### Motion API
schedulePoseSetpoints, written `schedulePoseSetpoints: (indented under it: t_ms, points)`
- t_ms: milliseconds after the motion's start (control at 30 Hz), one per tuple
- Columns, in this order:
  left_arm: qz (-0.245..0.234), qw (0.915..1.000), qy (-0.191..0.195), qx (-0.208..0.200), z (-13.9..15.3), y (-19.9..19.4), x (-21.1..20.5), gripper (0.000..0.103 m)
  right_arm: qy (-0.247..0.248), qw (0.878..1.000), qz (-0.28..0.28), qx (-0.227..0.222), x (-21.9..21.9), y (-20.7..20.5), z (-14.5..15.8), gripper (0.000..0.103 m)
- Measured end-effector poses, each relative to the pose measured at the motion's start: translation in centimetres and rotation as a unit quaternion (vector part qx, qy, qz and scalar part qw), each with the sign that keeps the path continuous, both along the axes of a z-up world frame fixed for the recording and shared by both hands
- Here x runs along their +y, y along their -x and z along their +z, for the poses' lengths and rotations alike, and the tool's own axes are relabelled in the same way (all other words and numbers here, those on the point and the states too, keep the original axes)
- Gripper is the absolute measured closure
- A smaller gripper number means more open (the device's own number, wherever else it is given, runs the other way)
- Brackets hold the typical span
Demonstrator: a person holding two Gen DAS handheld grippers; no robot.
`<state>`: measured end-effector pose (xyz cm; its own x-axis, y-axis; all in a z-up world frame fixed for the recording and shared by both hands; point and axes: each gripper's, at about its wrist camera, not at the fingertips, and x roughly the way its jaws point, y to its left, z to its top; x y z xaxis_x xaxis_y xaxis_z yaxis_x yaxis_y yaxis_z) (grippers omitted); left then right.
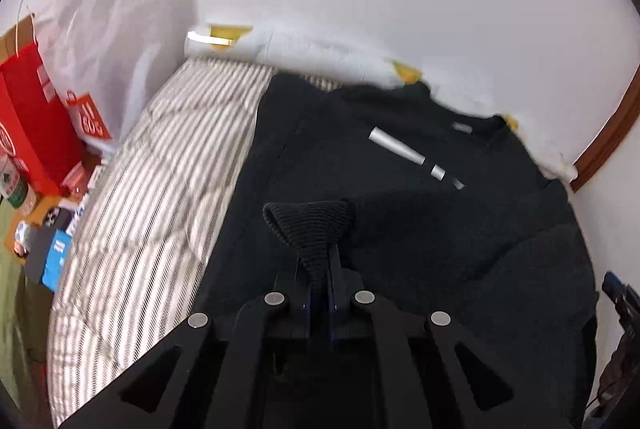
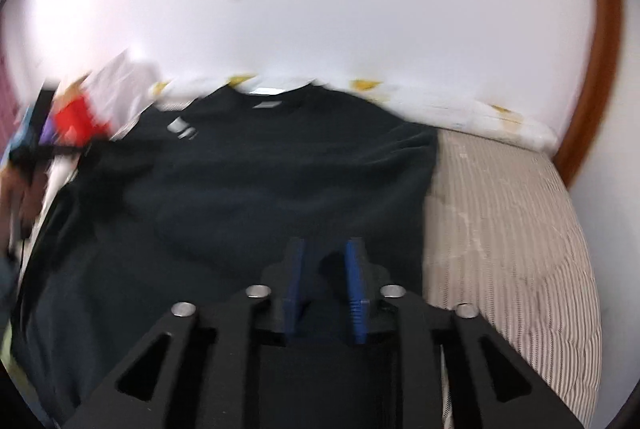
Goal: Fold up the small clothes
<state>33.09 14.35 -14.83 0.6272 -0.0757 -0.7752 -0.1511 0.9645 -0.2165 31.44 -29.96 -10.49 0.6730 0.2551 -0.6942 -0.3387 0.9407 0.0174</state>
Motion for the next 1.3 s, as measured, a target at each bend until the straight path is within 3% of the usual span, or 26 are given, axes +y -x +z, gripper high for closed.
schedulePoseSetpoints:
  t_ms: [133, 233, 300, 367, 533, 767, 967, 1200, 1300]
  points:
    - [0.003, 1.0000, -0.004, 0.008, -0.6, 0.4, -0.2, 0.091, 0.042, 0.997, -0.045, 0.048, -0.1, -2.6, -3.1, 0.071]
    - [0.003, 0.9996, -0.018, 0.019, -0.6, 0.8, -0.4, 0.085, 0.041, 0.994, -0.065, 0.078, -0.8, -2.9, -4.9, 0.071]
    - [0.000, 0.9995, -0.030, 0.014, -0.4, 1.5, -0.7, 0.080, 0.031, 0.994, -0.078, 0.072, -1.3, -2.4, -4.4, 0.071]
    - [-0.001, 0.9990, -0.044, 0.011, 0.0, 2.6, -1.1, 0.065, 0.026, 0.993, -0.087, 0.068, -1.8, -1.9, -3.9, 0.068]
    - [-0.002, 0.9986, -0.051, -0.016, 1.6, 6.3, -1.8, 0.046, 0.025, 0.992, -0.114, 0.052, -2.9, 0.7, -2.4, 0.060]
    - [-0.002, 0.9962, -0.065, -0.059, 4.5, 13.0, -2.8, 0.045, 0.021, 0.987, -0.156, 0.023, -4.5, 6.3, 0.5, 0.060]
    - [-0.003, 0.9936, -0.067, -0.091, 5.8, 19.6, -3.8, 0.045, 0.013, 0.987, -0.160, -0.001, -5.1, 11.8, 1.9, 0.060]
    - [0.016, 0.9937, -0.055, -0.096, 4.2, 26.1, -3.3, 0.045, 0.025, 0.988, -0.149, 0.005, -5.4, 17.6, 1.0, 0.060]
    - [0.013, 0.9956, -0.043, -0.082, 2.2, 28.1, -3.0, 0.045, 0.024, 0.989, -0.145, 0.014, -5.7, 20.0, -0.4, 0.051]
